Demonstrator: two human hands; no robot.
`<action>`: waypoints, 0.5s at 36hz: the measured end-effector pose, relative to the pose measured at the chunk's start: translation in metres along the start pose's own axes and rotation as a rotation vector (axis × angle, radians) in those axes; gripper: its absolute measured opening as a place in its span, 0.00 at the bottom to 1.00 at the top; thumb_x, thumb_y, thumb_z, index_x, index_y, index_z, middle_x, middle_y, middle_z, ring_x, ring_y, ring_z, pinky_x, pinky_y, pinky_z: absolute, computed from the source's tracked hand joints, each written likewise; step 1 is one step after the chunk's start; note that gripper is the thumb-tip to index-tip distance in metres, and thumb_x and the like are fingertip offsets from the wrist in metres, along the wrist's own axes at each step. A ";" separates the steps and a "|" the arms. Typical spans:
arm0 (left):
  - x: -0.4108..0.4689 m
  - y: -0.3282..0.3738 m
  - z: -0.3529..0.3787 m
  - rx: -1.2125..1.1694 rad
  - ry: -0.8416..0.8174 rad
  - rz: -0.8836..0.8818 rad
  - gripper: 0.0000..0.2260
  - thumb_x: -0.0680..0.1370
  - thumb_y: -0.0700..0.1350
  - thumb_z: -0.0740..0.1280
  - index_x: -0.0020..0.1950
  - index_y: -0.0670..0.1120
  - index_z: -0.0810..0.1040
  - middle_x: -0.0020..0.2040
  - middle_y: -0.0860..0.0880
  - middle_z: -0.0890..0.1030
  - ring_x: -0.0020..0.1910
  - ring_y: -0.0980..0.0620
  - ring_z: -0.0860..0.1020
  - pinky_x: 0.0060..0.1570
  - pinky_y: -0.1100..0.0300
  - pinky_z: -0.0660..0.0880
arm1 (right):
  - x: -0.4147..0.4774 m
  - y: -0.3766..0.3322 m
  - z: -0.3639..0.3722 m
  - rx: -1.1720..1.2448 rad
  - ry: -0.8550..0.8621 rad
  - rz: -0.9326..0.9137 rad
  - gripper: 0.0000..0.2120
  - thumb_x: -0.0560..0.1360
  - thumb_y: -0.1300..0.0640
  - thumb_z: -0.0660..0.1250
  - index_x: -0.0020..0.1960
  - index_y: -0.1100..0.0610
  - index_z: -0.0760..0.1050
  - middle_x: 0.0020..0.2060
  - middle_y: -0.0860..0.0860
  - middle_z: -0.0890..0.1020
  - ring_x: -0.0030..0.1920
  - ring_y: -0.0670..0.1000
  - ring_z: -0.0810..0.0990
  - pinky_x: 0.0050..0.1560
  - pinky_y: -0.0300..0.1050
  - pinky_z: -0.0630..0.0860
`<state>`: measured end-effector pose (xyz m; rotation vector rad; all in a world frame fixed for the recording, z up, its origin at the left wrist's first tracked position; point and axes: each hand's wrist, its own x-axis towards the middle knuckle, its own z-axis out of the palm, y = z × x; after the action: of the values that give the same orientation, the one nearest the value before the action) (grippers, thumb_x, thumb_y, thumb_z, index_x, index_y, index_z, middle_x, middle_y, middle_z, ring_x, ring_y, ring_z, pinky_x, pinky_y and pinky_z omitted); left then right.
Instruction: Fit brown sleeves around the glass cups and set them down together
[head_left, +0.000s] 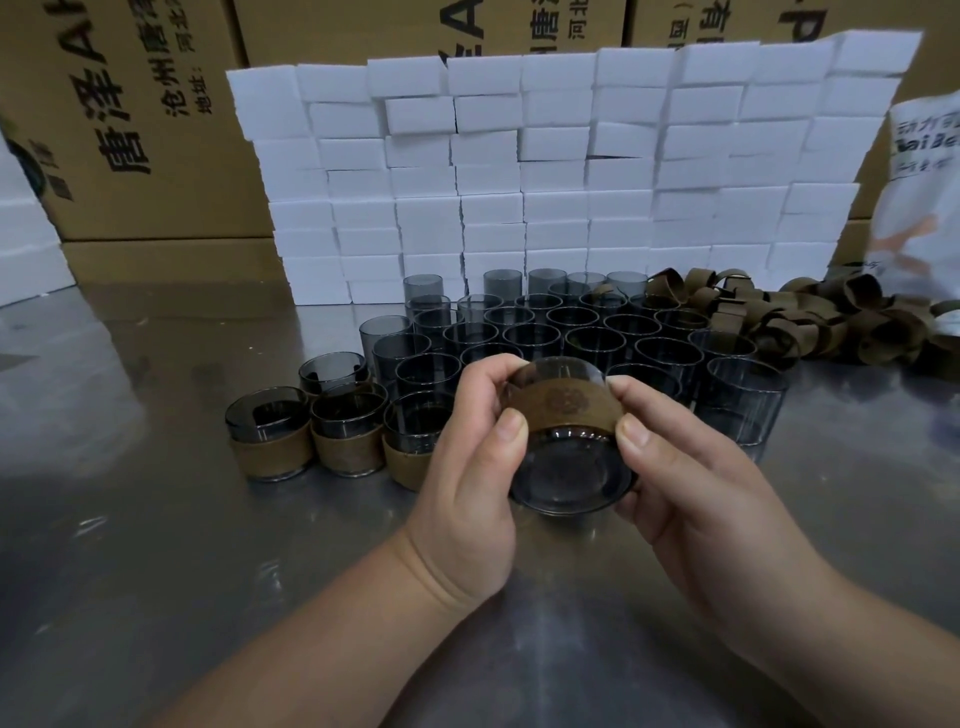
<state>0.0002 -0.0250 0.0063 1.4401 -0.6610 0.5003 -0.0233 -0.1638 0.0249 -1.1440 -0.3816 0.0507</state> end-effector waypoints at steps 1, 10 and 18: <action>0.000 0.000 0.000 0.010 -0.001 0.002 0.15 0.74 0.54 0.55 0.57 0.49 0.69 0.50 0.57 0.77 0.52 0.56 0.75 0.51 0.63 0.70 | 0.000 0.000 0.000 0.007 0.002 0.001 0.16 0.66 0.58 0.68 0.53 0.57 0.78 0.46 0.52 0.84 0.46 0.48 0.83 0.39 0.38 0.78; 0.000 -0.002 -0.002 0.062 -0.017 0.007 0.15 0.74 0.55 0.54 0.56 0.50 0.69 0.50 0.55 0.77 0.52 0.52 0.75 0.52 0.57 0.70 | 0.001 0.001 0.000 0.006 -0.047 -0.028 0.12 0.66 0.56 0.66 0.47 0.49 0.83 0.45 0.51 0.84 0.45 0.47 0.83 0.39 0.37 0.78; 0.000 -0.003 -0.003 0.069 0.006 -0.019 0.11 0.73 0.56 0.55 0.52 0.58 0.72 0.48 0.48 0.77 0.49 0.42 0.75 0.50 0.42 0.71 | 0.000 0.003 -0.003 0.002 -0.038 -0.042 0.14 0.66 0.57 0.66 0.52 0.56 0.80 0.48 0.53 0.84 0.47 0.49 0.83 0.41 0.38 0.79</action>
<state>0.0031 -0.0224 0.0042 1.5082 -0.6302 0.5170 -0.0215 -0.1647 0.0214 -1.1344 -0.4392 0.0365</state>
